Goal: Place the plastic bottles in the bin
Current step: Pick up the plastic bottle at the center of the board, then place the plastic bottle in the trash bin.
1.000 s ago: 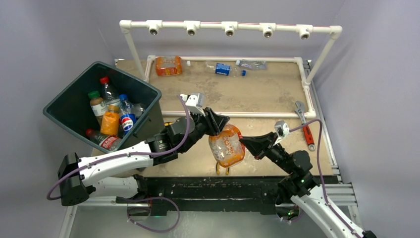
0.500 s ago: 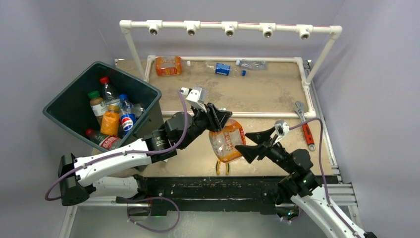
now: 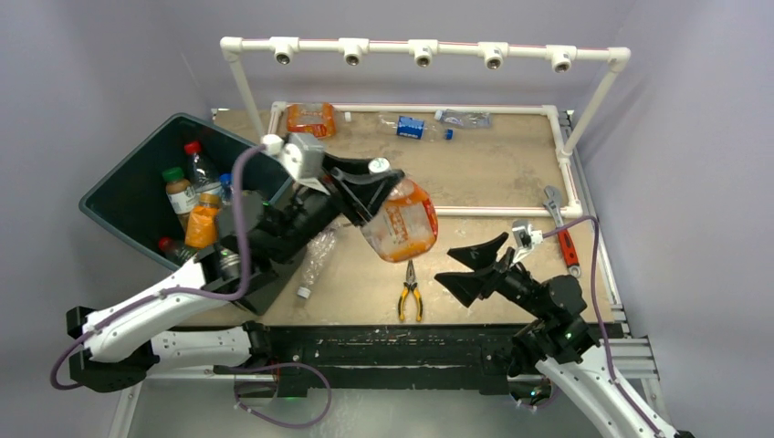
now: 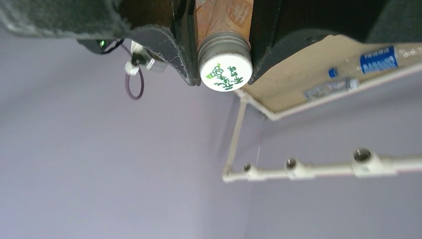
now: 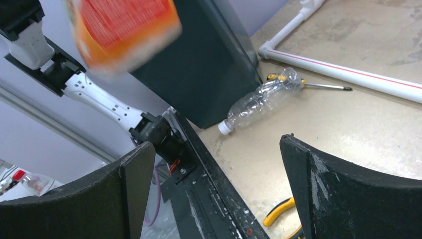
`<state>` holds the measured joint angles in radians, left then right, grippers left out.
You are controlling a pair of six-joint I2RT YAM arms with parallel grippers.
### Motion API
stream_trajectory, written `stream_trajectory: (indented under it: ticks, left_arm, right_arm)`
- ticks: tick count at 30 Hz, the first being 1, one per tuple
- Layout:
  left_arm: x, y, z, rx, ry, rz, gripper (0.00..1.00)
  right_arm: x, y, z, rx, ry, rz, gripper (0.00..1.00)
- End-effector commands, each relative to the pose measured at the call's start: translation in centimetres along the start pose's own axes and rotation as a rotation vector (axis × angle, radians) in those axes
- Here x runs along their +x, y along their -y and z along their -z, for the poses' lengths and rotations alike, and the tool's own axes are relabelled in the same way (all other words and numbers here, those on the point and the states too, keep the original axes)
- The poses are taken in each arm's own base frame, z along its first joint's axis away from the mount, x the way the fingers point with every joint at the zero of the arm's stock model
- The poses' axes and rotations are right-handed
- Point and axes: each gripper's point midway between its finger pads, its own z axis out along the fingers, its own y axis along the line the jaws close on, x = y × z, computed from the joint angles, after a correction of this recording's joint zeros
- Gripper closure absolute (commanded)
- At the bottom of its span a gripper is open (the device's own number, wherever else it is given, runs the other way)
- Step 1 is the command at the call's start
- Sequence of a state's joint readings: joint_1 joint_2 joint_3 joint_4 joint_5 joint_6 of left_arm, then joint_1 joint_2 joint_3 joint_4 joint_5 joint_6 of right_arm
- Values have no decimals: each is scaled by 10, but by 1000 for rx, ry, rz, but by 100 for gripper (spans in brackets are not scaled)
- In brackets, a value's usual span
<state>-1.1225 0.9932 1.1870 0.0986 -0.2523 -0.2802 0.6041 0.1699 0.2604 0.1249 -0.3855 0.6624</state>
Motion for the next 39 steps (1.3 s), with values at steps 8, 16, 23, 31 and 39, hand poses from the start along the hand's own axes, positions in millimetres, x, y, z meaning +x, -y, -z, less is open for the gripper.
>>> stream_trajectory:
  ticks: [8,16,23,31,39]
  left_arm:
    - [-61,32,9,144,76,-87,100]
    - [-28,55,4,292,50,-55,100]
    - [-54,39,-4,171,53,-125,100]
    - [-137,-52,4,-405,72,-416,100]
    - [-176,-98,12,-848,70,-585,100]
  right_arm:
    - [-40,-61,3,-321,187,-182,1]
    - [-75,-92,-1,-439,247,-160,1]
    - [-74,-78,-15,-363,229,-133,1]
    - [-55,-31,-18,-117,192,-29,1]
    - [-32,-2,-19,5,116,-35,1]
